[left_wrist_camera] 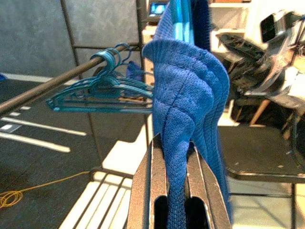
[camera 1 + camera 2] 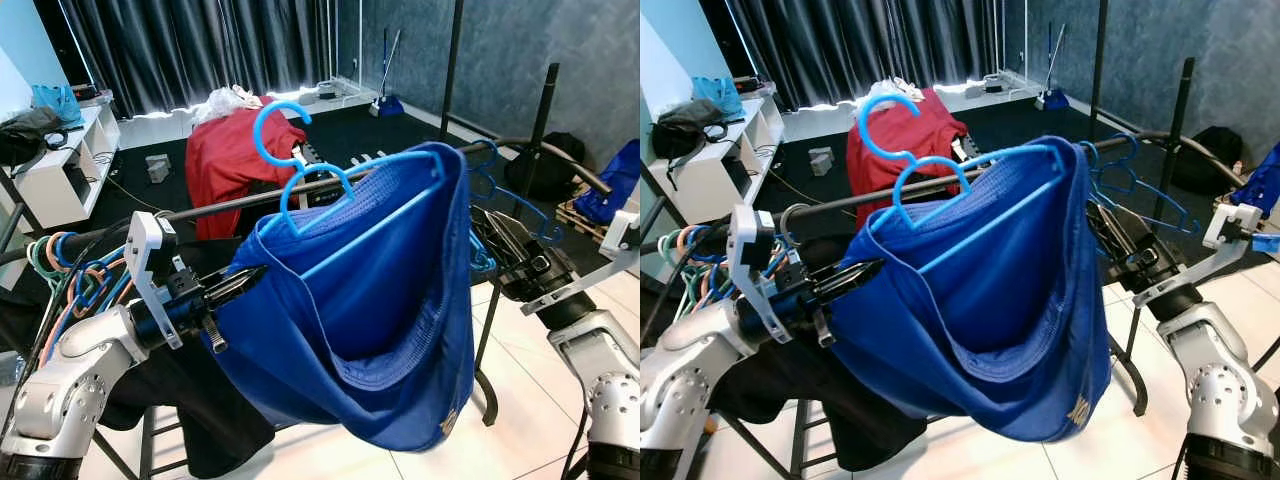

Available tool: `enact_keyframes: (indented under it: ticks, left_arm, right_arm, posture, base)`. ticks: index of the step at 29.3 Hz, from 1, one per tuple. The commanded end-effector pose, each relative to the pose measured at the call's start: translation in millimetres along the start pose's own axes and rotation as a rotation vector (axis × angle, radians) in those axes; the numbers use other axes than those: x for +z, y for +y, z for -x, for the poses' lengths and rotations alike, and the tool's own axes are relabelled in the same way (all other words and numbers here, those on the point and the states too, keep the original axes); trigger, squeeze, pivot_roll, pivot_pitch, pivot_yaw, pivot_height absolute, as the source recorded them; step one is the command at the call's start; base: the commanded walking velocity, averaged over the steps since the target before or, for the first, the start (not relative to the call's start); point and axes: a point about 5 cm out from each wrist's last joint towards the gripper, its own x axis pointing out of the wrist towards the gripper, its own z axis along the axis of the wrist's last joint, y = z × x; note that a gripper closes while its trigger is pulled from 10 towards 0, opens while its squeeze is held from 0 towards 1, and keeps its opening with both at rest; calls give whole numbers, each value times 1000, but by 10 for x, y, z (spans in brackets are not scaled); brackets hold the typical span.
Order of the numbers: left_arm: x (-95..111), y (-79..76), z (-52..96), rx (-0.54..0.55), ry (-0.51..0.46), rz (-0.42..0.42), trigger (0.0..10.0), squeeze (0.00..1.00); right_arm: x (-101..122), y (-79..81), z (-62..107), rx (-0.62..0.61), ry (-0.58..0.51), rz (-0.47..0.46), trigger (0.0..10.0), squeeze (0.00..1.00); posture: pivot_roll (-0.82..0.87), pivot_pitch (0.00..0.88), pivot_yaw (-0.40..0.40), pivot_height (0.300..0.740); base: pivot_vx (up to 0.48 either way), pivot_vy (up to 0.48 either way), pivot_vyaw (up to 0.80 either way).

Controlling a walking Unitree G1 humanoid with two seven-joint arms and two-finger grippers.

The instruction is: Hang hanger

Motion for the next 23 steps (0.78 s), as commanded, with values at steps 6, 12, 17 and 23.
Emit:
enact_keyframes:
  ticks: [6,12,17,23]
  left_arm:
    - [360,-248,-185,-145,-80,7,0,0]
    - [378,-279,-199,-156,-82,9,0,0]
    - [399,-303,-203,-170,-79,16,0,0]
    - [206,-198,-127,-113,56,-30,0,0]
  right_arm:
    - [-156,74,-178,-12,190,195,10000,0]
    - [-185,77,-176,-13,226,206,9529,0]
    - [-117,-15,-172,-87,206,230,0,0]
    - [196,70,-230,-52,15,145,0,0]
  posture:
    - [-119,0,33,740]
    - [-120,0,31,740]
    - [-124,0,31,740]
    - [-127,0,32,740]
  base:
    - [0,0,0]
    - [0,0,0]
    - [0,0,0]
    - [0,0,0]
